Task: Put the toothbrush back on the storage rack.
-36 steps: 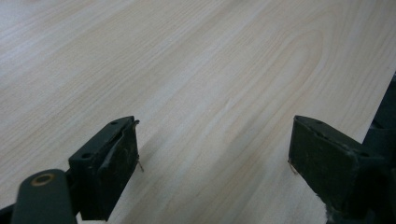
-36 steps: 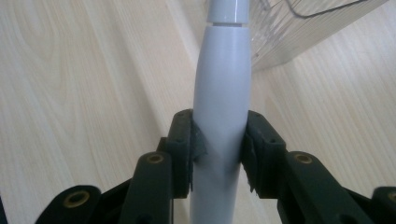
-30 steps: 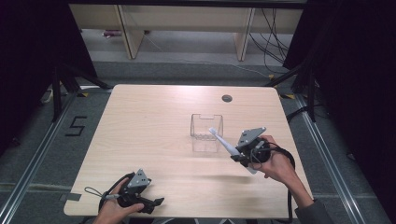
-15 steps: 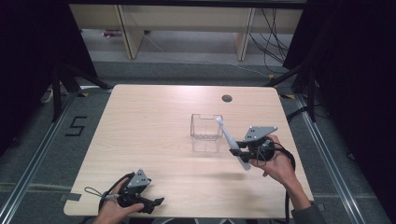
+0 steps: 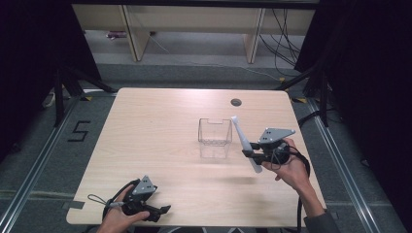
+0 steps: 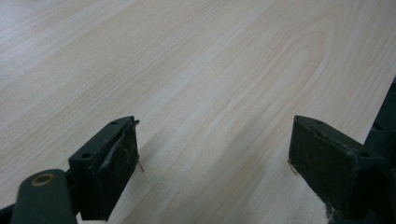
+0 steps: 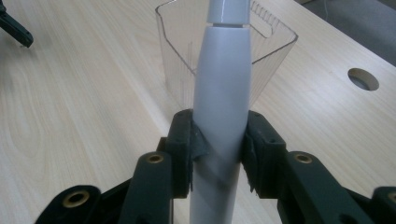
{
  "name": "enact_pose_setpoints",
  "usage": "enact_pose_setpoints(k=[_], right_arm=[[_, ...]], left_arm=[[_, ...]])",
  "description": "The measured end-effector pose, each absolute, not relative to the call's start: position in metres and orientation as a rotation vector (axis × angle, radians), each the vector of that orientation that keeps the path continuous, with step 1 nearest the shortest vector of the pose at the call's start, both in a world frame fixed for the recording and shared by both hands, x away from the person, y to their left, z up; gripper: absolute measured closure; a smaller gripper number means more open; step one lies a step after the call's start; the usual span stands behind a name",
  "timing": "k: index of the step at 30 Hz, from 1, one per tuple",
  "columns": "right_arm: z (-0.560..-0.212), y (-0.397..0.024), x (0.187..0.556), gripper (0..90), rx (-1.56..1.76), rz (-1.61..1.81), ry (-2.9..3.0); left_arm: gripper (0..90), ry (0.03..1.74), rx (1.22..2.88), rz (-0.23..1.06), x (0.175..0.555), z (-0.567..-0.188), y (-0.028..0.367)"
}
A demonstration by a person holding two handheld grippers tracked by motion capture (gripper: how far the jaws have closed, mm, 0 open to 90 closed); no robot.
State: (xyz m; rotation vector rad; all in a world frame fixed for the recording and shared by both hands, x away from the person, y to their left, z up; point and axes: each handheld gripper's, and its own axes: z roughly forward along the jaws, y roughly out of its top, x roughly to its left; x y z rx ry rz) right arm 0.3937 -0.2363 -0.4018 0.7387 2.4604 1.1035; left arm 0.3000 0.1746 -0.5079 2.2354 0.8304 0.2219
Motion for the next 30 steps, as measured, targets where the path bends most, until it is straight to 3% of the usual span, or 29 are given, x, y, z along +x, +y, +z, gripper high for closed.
enact_pose_setpoints(k=[30], right_arm=[[-0.375, -0.243, 0.414, 66.2, 0.798, 1.232, 2.354]], left_arm=[[15.1, 0.834, 2.215, 0.210, 0.299, -0.508, 0.174]])
